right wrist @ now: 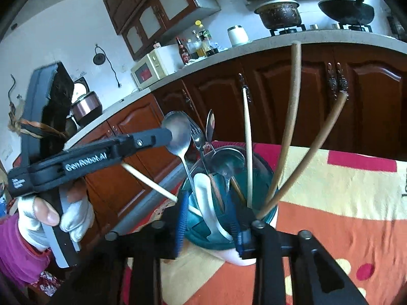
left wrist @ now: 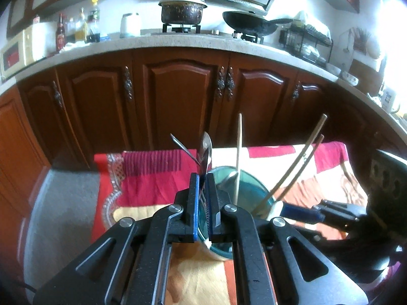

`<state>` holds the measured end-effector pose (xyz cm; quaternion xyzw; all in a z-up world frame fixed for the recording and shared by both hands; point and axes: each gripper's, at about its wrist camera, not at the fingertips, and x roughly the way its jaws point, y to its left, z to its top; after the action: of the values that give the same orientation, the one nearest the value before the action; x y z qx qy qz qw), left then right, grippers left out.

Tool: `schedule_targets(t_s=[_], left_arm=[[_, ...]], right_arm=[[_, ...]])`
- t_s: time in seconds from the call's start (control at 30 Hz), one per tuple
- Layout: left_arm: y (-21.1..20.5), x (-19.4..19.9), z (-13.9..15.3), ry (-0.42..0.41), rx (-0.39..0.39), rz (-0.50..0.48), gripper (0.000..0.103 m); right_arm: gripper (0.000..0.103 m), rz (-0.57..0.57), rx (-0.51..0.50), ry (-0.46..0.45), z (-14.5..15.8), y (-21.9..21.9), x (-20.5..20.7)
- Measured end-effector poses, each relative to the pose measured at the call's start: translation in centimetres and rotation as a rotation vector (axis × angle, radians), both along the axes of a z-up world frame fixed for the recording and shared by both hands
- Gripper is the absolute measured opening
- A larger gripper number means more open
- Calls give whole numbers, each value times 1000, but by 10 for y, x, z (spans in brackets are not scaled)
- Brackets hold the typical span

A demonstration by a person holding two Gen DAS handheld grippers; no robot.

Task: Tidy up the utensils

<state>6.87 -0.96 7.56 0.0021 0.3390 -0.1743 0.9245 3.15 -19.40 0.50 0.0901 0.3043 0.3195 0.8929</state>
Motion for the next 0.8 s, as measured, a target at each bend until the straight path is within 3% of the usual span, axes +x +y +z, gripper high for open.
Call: schedule_targets(t_s=[0.13,0.27,0.3,0.37,0.53,0.8], left_arm=[[3,-8,3,0,-8,0,8],[11,-23,12,-18,-34,16,35],[13,-26,15,-23,-40,21,37],[17,-36,22,-31,-49,39,39],[16,-60,32,-39,-37,100,48],[-1,-99,28,-51,-27,155,48]], right_arm=[[31,-27,14,9,5,-11,-9],[35,-55,11,-3,12,-16,-21],[37,-64,4,-8,15,-16,-24],[43,-85,-10,-18,21,-16,-31],[44,-145,-52,-47,36,-14,-50],[58,-247,-107,-77,57,-16,-79]])
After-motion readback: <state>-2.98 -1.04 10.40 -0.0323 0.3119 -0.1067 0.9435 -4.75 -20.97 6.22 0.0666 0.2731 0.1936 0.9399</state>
